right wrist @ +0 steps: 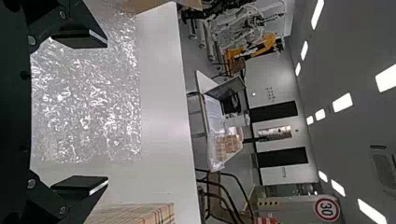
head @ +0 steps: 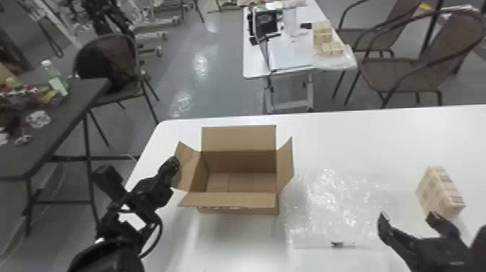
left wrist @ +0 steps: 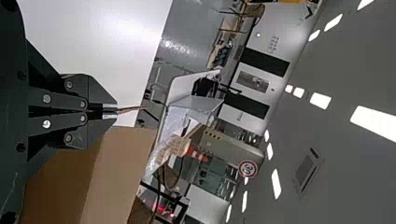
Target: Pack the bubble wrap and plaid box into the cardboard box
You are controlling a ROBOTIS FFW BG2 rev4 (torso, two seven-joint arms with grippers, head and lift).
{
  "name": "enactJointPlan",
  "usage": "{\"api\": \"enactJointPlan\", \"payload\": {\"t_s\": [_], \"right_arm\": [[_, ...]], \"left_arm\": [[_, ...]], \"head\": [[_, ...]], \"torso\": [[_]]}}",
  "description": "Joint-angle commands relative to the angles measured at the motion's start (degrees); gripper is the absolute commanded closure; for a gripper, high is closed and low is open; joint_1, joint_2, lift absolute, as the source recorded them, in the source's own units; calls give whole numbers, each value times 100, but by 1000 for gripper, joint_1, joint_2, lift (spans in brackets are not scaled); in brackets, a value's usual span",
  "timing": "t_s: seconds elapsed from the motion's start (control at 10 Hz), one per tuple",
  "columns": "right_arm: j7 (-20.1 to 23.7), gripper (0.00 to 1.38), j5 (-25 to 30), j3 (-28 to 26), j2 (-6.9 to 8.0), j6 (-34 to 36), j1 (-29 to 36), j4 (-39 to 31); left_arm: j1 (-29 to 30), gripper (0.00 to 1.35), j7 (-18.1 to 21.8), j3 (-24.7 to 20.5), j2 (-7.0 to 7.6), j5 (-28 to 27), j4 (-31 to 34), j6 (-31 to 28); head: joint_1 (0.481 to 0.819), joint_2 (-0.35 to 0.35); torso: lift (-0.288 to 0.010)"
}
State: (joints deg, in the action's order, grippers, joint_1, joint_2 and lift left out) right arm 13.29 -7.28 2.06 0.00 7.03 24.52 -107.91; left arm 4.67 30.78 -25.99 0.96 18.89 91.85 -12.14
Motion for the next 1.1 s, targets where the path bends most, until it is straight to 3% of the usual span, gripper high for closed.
{"api": "enactJointPlan", "payload": {"t_s": [0.0,0.3,0.4,0.6,0.8,1.0], "right_arm": [[-2,246,-72,120,5,800,-369,-46],[7,246,-151,374,5,2796,-1345,-169],[-20,245,-81,515,-17,3112,-1679,-134],[-301,245,-37,629,-8,4237,-2267,-20],[-617,246,-1,752,5,4764,-2601,349],[-635,246,-37,744,5,4940,-2900,1017]], "left_arm": [[8,1211,-2,24,-8,18,26,-8],[34,1211,-2,129,-8,97,43,54],[25,1211,-20,182,-8,114,43,63],[16,1211,-108,305,-8,167,43,107],[16,1211,-116,358,18,238,43,142],[16,1211,-116,393,53,281,70,151]], "head": [[695,241],[695,266],[695,273],[695,275],[695,264],[695,262]], "torso": [[-89],[-89],[-89],[-89],[-89],[-89]]}}
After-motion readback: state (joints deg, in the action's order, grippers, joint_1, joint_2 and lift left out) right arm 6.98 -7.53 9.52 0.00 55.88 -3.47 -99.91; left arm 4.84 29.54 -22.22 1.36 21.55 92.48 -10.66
